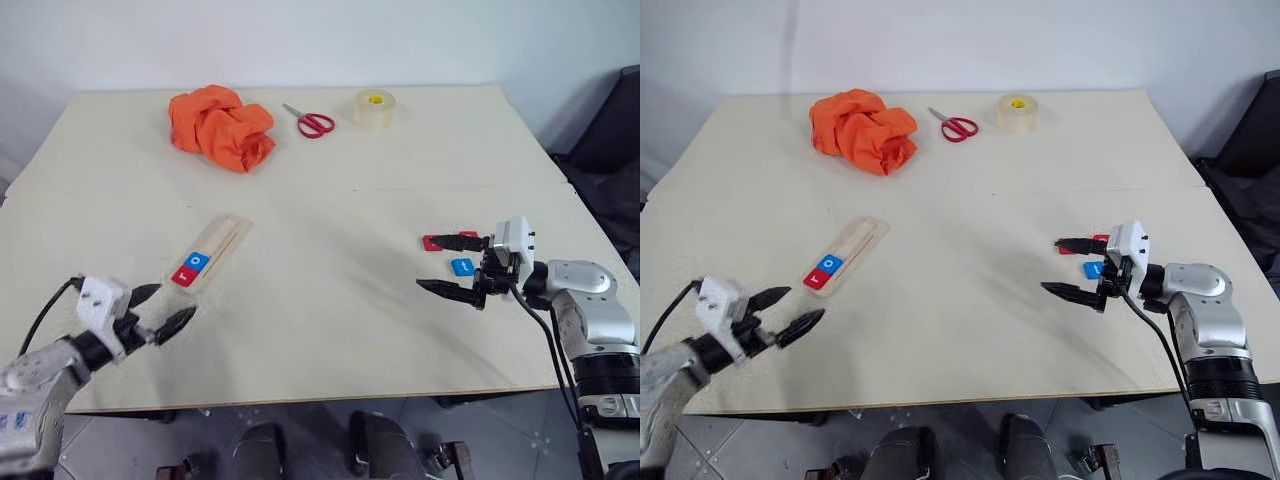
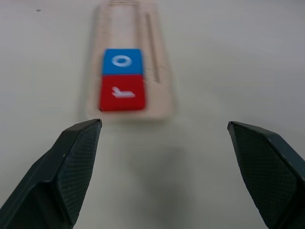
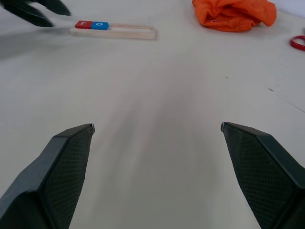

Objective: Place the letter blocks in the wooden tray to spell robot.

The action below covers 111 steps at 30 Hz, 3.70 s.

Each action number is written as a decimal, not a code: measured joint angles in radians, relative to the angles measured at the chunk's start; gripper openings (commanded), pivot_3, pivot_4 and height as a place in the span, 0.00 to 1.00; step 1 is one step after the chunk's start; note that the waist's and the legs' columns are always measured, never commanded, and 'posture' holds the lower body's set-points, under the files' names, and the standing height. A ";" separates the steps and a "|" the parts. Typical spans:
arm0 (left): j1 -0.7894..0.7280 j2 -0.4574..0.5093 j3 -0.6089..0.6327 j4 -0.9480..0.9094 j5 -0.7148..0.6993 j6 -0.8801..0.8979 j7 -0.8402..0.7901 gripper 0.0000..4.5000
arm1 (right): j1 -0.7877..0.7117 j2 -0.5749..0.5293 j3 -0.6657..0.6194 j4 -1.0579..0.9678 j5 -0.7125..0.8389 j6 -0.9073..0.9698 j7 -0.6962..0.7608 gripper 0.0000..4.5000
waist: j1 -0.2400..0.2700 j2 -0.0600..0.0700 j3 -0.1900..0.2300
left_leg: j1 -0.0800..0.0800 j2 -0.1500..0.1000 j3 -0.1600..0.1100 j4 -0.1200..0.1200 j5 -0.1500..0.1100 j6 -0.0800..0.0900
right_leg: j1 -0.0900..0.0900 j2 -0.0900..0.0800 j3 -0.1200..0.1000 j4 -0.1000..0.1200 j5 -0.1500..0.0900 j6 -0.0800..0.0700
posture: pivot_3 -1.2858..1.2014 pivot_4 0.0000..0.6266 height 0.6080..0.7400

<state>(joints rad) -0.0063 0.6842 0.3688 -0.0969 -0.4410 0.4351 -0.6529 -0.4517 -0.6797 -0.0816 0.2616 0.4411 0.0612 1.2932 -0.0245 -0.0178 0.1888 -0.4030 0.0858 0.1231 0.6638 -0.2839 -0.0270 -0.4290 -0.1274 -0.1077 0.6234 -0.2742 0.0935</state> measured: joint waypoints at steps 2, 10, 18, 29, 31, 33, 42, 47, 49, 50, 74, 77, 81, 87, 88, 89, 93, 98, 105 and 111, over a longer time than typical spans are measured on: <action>-0.062 0.003 -0.034 0.035 0.015 0.018 0.006 1.00 | 0.005 0.008 0.002 -0.023 0.000 0.009 -0.009 0.99 | 0.000 0.000 0.000 | 0.000 0.000 0.001 0.000 0.000 0.000 | 0.000 0.000 0.000 -0.001 0.000 0.000 | 0.52 0.24 1.00; -0.221 0.003 -0.123 0.163 0.073 0.036 0.009 1.00 | 0.047 0.007 -0.005 -0.087 0.001 0.049 -0.033 0.99 | -0.001 0.000 0.000 | 0.000 0.000 0.001 0.000 0.001 -0.003 | 0.000 0.000 0.001 -0.001 0.000 0.000 | 0.52 0.24 1.00; -0.251 0.001 -0.145 0.184 0.107 0.044 0.027 1.00 | 0.069 0.007 -0.013 -0.103 0.002 0.054 -0.044 0.99 | -0.001 0.000 0.000 | 0.001 0.000 0.001 0.000 0.002 -0.002 | 0.000 0.000 0.001 0.001 0.000 0.000 | 0.52 0.24 1.00; -0.202 0.000 -0.132 0.104 0.111 0.081 0.062 1.00 | 0.069 0.006 -0.014 -0.100 0.001 0.048 -0.047 0.99 | -0.002 0.000 0.000 | 0.002 0.000 0.001 0.000 0.002 -0.002 | 0.000 0.000 0.002 0.003 0.000 0.000 | 0.52 0.24 1.00; -0.194 0.000 -0.127 0.088 0.110 0.092 0.071 1.00 | 0.068 0.006 -0.014 -0.097 0.000 0.046 -0.046 0.99 | -0.002 0.000 0.000 | 0.002 0.000 0.001 0.000 0.002 -0.002 | 0.000 0.000 0.002 0.003 0.000 0.000 | 0.52 0.24 1.00; -0.185 0.000 -0.117 0.073 0.107 0.106 0.077 1.00 | 0.066 0.006 -0.014 -0.089 -0.001 0.044 -0.043 0.99 | -0.003 0.000 0.000 | 0.002 0.000 0.001 0.000 0.002 -0.002 | 0.000 0.000 0.002 0.002 0.000 0.000 | 0.52 0.24 1.00; -0.149 0.000 -0.085 0.056 0.104 0.135 0.095 1.00 | 0.060 0.006 -0.014 -0.055 -0.018 0.012 -0.038 0.99 | -0.003 0.000 0.000 | 0.002 0.000 0.001 0.000 0.002 -0.002 | 0.000 0.000 0.002 0.002 0.000 0.000 | 0.52 0.24 1.00; -0.142 0.000 -0.084 0.059 0.103 0.135 0.082 1.00 | 0.060 0.006 -0.014 -0.041 -0.021 0.002 -0.032 0.99 | -0.002 0.000 0.000 | 0.002 0.000 0.001 0.000 0.002 -0.002 | 0.000 0.000 0.002 0.002 0.000 0.000 | 0.52 0.24 1.00; -0.146 0.000 -0.086 0.068 0.103 0.131 0.073 1.00 | 0.060 0.006 -0.014 -0.030 -0.022 -0.004 -0.029 0.99 | -0.002 0.000 0.000 | 0.002 0.000 0.001 0.000 0.002 -0.001 | 0.000 0.000 0.002 0.002 0.000 0.000 | 0.52 0.24 1.00; -0.149 0.000 -0.088 0.073 0.104 0.129 0.069 1.00 | 0.060 0.006 -0.014 -0.023 -0.022 -0.010 -0.028 0.99 | -0.002 0.000 0.000 | 0.002 0.000 0.001 0.000 0.002 -0.002 | 0.000 0.000 0.002 0.002 0.000 0.000 | 0.52 0.24 1.00; -0.439 0.016 -0.420 0.158 0.176 -0.095 -0.339 0.75 | 0.143 -0.061 -0.084 0.004 -0.023 -0.103 -0.018 1.00 | 0.036 0.001 0.000 | 0.000 -0.002 0.001 0.002 0.004 -0.002 | 0.000 -0.001 0.002 0.001 0.001 0.001 | 0.52 0.24 1.00; -0.526 -0.022 -0.510 0.207 0.218 -0.161 -0.404 0.75 | 0.198 -0.083 -0.116 -0.038 -0.022 -0.103 -0.029 1.00 | 0.038 0.001 0.000 | 0.000 -0.002 0.001 0.002 0.004 -0.004 | 0.000 0.000 0.002 0.001 0.001 0.001 | 0.52 0.24 1.00; -0.614 -0.095 -0.604 0.268 0.273 -0.231 -0.450 0.75 | 0.281 -0.089 -0.158 -0.110 -0.018 -0.098 -0.060 1.00 | 0.038 0.000 0.000 | 0.000 -0.002 0.002 0.003 0.005 -0.004 | 0.000 0.000 0.002 0.001 0.001 0.001 | 0.52 0.24 1.00; -0.634 -0.172 -0.686 0.282 0.327 -0.263 -0.468 0.75 | 0.418 -0.090 -0.234 -0.226 0.003 -0.062 -0.118 1.00 | 0.045 0.000 0.000 | 0.000 -0.002 0.001 0.003 0.005 -0.004 | 0.000 0.000 0.003 0.001 0.001 0.002 | 0.52 0.24 1.00; -0.633 -0.181 -0.695 0.282 0.330 -0.261 -0.468 0.75 | 0.435 -0.090 -0.245 -0.240 0.008 -0.058 -0.126 1.00 | 0.046 0.000 0.000 | 0.000 -0.002 0.001 0.004 0.004 -0.003 | 0.001 0.000 0.003 0.001 0.001 0.002 | 0.52 0.24 1.00; -0.633 -0.185 -0.701 0.282 0.333 -0.259 -0.467 0.75 | 0.445 -0.090 -0.251 -0.252 0.011 -0.056 -0.131 1.00 | 0.046 0.000 0.000 | 0.000 -0.002 0.001 0.004 0.004 -0.003 | 0.001 0.000 0.003 0.001 0.001 0.003 | 0.52 0.24 1.00; -0.633 -0.202 -0.705 0.282 0.349 -0.246 -0.461 0.75 | 0.481 -0.090 -0.280 -0.291 0.018 -0.039 -0.155 1.00 | 0.046 0.000 0.000 | 0.000 -0.002 0.001 0.004 0.003 0.000 | 0.001 0.000 0.003 0.001 0.001 0.003 | 0.52 0.24 1.00; -0.634 -0.214 -0.707 0.283 0.367 -0.225 -0.453 0.91 | 0.495 -0.090 -0.280 -0.315 0.022 -0.031 -0.176 1.00 | 0.047 0.000 0.000 | 0.000 -0.002 0.000 0.004 0.003 0.001 | 0.001 0.000 0.003 0.001 0.001 0.003 | 0.52 0.24 1.00; -0.633 -0.235 -0.706 0.278 0.371 -0.217 -0.440 1.00 | 0.472 -0.090 -0.279 -0.315 0.022 -0.018 -0.191 1.00 | 0.047 0.000 0.000 | 0.000 -0.002 0.000 0.004 0.003 0.001 | 0.001 0.000 0.003 0.002 0.001 0.003 | 0.52 0.24 1.00; -0.581 -0.183 -0.631 0.171 0.300 -0.179 -0.462 1.00 | 0.420 -0.090 -0.274 -0.315 0.021 0.017 -0.217 1.00 | 0.043 0.000 0.000 | 0.000 -0.002 0.000 0.004 0.004 0.000 | 0.001 0.000 0.003 0.002 0.001 0.003 | 0.52 0.24 1.00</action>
<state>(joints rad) -0.5871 0.5013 -0.2625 0.0740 -0.1412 0.2562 -1.1149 -0.0318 -0.7692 -0.3558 -0.0531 0.4625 0.0786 1.0758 0.0187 -0.0174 0.1886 -0.4028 0.0837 0.1233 0.6679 -0.2801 -0.0269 -0.4284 -0.1271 -0.1044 0.6257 -0.2728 0.0961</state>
